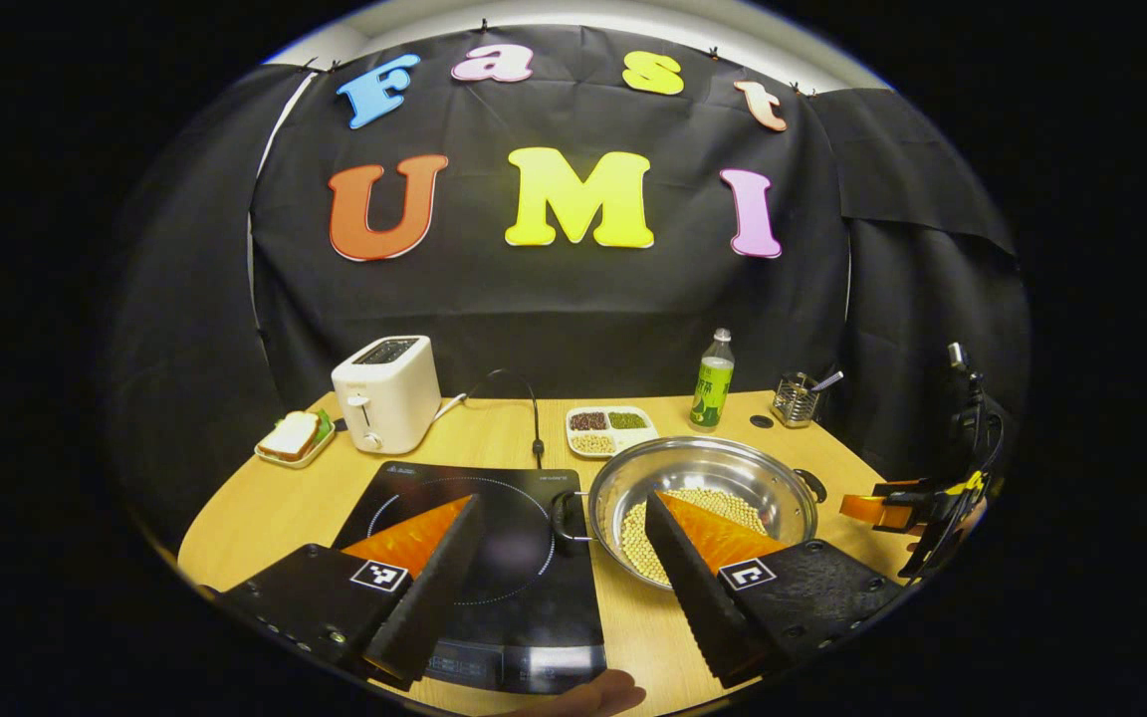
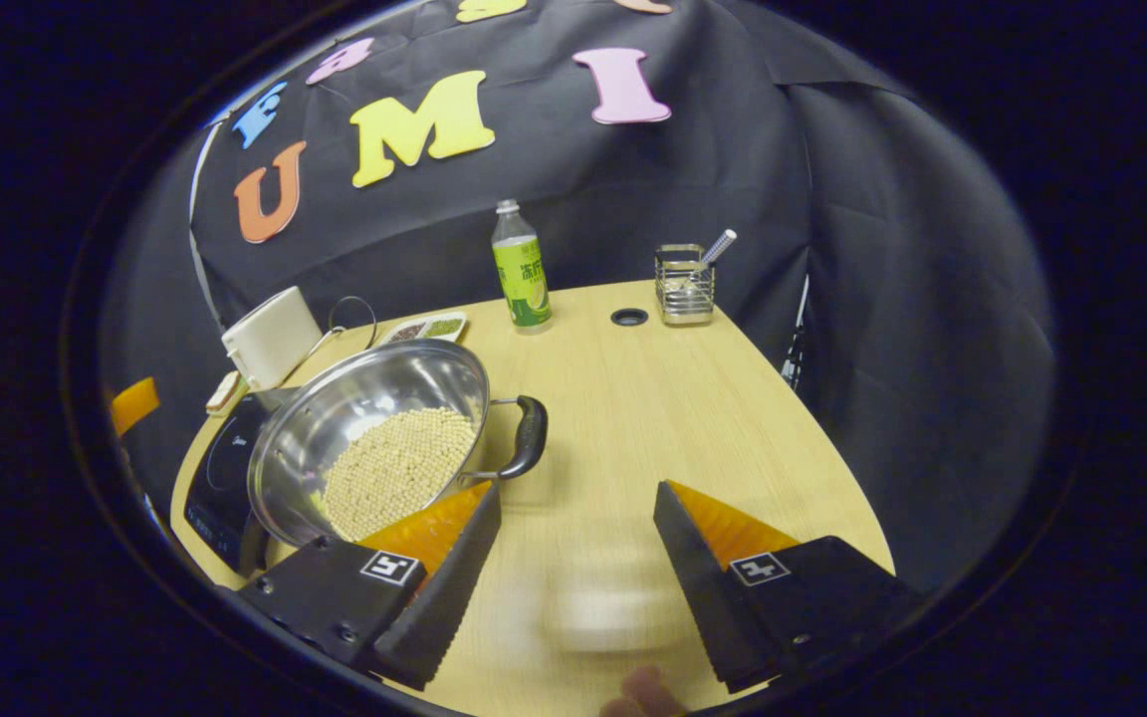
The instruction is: First push the handle of the pot to place it horizontally, then grasp the pot with both hands and set it on the induction cooktop.
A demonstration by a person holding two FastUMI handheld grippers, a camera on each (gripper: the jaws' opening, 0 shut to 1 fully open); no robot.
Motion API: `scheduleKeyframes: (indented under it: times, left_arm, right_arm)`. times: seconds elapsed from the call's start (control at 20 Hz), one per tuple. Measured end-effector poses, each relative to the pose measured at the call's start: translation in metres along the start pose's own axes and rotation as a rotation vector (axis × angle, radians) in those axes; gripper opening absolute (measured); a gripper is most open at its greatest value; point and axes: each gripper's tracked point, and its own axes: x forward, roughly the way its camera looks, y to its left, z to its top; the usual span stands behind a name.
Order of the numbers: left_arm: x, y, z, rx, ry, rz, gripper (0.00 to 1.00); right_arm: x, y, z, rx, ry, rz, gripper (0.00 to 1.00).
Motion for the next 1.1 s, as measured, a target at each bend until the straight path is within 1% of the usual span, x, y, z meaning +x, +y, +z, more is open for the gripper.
scheduleKeyframes:
  times: [0.1,0.25,0.35,0.45,0.6,0.75,0.8,0.9,0.95,1.0,1.05,1.1]
  left_arm:
    - [0.014,0.001,-0.017,-0.013,0.066,0.000,0.97]
    - [0.037,-0.005,-0.029,-0.031,0.128,-0.021,0.96]
    - [0.048,-0.005,-0.036,-0.026,0.152,-0.020,0.96]
    - [0.061,-0.002,-0.043,-0.024,0.183,-0.009,0.96]
    - [0.076,0.002,-0.052,-0.022,0.228,0.006,0.96]
    - [0.089,0.000,-0.057,-0.014,0.263,0.003,0.96]
    - [0.093,-0.002,-0.058,-0.013,0.270,-0.003,0.96]
    - [0.101,-0.005,-0.064,-0.022,0.310,-0.015,0.95]
    - [0.103,-0.008,-0.066,-0.035,0.337,-0.028,0.83]
    - [0.104,-0.013,-0.071,-0.055,0.376,-0.048,0.78]
    - [0.106,-0.011,-0.071,-0.058,0.397,-0.035,0.74]
    - [0.110,-0.010,-0.071,-0.059,0.407,-0.030,0.75]
  right_arm:
    - [-0.002,0.005,0.009,0.028,-0.012,0.021,0.97]
    - [0.000,0.012,0.021,-0.003,-0.033,0.030,0.97]
    - [0.008,0.019,0.025,-0.010,-0.033,0.042,0.98]
    - [0.020,0.027,0.026,-0.013,-0.021,0.056,0.98]
    - [0.045,0.031,0.024,-0.029,0.006,0.049,0.96]
    - [0.069,0.036,0.018,-0.040,0.049,0.046,0.95]
    - [0.075,0.038,0.016,-0.051,0.066,0.044,0.97]
    - [0.084,0.042,0.012,-0.075,0.094,0.048,0.95]
    - [0.089,0.042,0.011,-0.082,0.106,0.045,0.94]
    - [0.092,0.043,0.010,-0.087,0.117,0.045,0.94]
    - [0.095,0.044,0.010,-0.092,0.123,0.048,0.94]
    - [0.098,0.045,0.010,-0.096,0.126,0.052,0.94]
